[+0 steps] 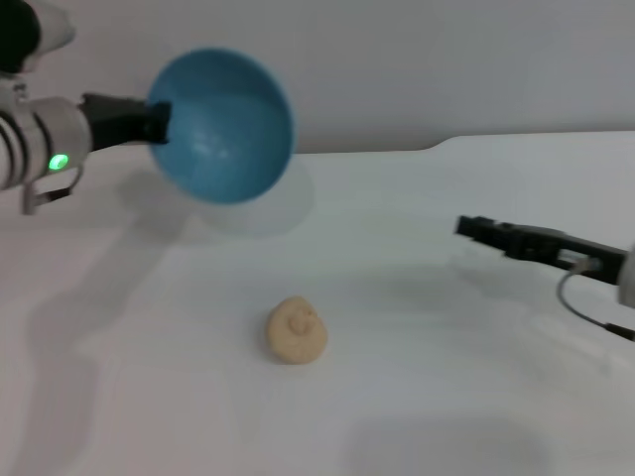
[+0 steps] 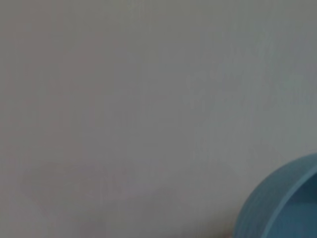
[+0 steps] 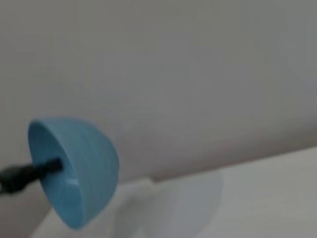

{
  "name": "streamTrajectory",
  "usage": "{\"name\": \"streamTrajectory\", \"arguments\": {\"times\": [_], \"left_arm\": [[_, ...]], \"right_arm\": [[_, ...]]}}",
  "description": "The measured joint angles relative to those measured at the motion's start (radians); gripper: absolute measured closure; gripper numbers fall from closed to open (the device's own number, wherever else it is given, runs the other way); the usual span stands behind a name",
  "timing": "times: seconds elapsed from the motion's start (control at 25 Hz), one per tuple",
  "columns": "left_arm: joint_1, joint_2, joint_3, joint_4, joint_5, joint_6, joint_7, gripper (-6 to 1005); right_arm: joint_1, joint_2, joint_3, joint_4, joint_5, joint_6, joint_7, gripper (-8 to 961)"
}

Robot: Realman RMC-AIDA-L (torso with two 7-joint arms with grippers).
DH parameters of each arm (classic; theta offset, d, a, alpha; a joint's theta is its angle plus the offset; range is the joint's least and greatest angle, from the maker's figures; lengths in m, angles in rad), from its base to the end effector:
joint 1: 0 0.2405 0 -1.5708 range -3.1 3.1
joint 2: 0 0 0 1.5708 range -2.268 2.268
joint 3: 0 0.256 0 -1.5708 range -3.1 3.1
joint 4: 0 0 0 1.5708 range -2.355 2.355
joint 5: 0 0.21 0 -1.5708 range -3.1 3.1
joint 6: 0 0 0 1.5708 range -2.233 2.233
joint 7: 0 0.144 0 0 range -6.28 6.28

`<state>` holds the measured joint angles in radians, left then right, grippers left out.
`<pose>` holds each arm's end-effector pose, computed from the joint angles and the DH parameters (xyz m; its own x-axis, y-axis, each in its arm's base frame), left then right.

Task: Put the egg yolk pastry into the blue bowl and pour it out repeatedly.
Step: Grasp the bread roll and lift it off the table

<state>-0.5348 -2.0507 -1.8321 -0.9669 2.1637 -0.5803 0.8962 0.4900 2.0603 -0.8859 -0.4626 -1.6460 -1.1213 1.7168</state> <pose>-0.2363 0.4369 0.0194 0.7613 0.4656 0.4514 0.6372 -0.4082 -0.6537 0.3011 0.3524 -0.0220 0.3567 -0.6479 -0.6731 -0.9020 -0.4264 -0.0676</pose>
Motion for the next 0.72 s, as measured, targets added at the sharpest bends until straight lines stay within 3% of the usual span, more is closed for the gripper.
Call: {"name": "streamTrajectory", "arguments": {"times": [0.16,0.36,0.48,0.72], "left_arm": [[-0.069,0.001,-0.181,-0.015,0.302,-0.268,-0.179,1001],[-0.11,0.003,-0.254,-0.079,0.462,-0.556,-0.249,1000],[-0.093,-0.002,-0.247,-0.151,0.478,-0.63,-0.279,1001],[-0.065,0.0,-0.237,-0.212,0.496,-0.654,-0.34,990]], "right_arm": [[0.059,0.0,-0.131,-0.001,-0.024,0.06,0.0,620],[0.152,0.006,-0.261,-0.001,-0.06,0.13,0.008,620],[0.21,0.01,-0.328,0.006,-0.061,0.166,0.011,620],[0.288,0.016,-0.505,0.022,-0.062,0.236,0.075,619]]}}
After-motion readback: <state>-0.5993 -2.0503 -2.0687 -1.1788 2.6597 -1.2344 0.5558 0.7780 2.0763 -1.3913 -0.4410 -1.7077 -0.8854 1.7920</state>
